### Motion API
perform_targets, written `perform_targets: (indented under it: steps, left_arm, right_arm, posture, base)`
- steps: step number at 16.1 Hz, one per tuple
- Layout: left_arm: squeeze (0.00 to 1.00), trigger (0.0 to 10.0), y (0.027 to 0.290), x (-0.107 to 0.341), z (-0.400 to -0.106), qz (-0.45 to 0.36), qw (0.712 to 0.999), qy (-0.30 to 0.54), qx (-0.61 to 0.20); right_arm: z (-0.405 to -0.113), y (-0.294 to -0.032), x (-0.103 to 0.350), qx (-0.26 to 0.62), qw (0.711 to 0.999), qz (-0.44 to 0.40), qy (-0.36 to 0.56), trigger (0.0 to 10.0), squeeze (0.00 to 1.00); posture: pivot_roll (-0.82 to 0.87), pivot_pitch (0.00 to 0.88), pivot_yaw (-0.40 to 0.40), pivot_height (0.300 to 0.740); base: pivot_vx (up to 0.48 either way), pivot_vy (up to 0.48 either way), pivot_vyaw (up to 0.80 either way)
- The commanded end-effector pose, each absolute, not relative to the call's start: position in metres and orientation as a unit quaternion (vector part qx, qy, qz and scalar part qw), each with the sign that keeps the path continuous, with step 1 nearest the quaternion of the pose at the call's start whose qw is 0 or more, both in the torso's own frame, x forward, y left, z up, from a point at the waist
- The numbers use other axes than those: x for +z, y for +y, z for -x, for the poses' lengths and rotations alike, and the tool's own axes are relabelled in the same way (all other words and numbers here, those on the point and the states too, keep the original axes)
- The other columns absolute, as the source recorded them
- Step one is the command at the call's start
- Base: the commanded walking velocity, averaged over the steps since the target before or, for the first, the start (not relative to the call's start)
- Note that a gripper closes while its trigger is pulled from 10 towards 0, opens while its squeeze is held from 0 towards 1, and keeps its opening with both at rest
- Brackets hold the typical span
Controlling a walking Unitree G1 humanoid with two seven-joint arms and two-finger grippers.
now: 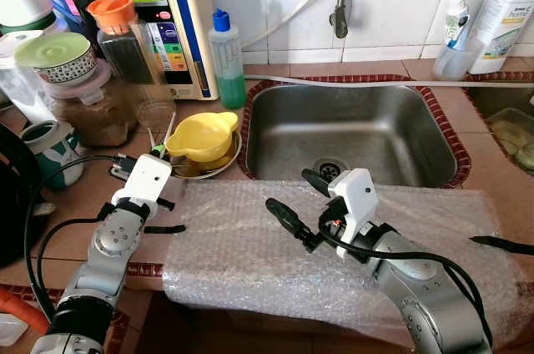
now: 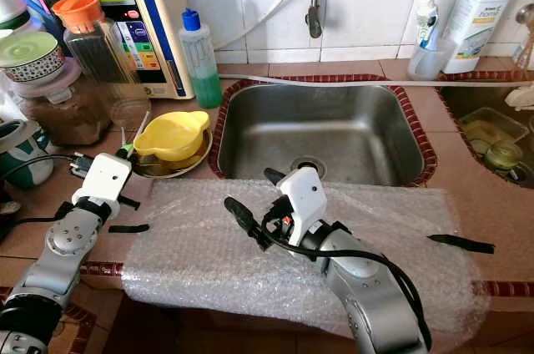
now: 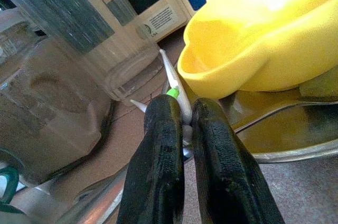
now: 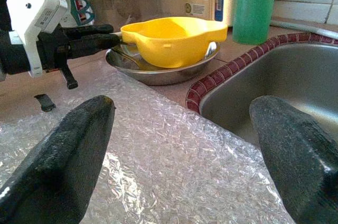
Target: Kitchen organization
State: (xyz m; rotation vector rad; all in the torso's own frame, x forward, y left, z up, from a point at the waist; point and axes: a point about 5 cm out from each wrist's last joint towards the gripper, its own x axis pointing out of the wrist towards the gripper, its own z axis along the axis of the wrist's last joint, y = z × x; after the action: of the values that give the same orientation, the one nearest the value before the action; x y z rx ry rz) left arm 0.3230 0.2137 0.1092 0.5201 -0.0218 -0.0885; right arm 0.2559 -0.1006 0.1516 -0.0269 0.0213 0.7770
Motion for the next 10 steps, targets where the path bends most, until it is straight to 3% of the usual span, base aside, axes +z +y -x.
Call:
perform_targets:
  steps: [1, 10]
  left_arm:
    - [0.0, 0.0, 0.222, 0.111, -0.324, -0.262, 0.964, -0.004, -0.036]
    - [0.0, 0.0, 0.228, 0.123, -0.321, -0.265, 0.963, -0.046, 0.013]
  right_arm:
    - [-0.254, -0.099, 0.159, 0.387, 0.922, 0.014, -0.002, 10.0, 0.0]
    - [-0.258, -0.101, 0.159, 0.374, 0.927, 0.022, -0.009, 10.0, 0.0]
  posture:
    - [-0.3, 0.084, 0.112, 0.74]
    - [-0.3, 0.078, 0.112, 0.74]
  base:
    - [0.0, 0.0, 0.0]
    - [0.0, 0.0, 0.0]
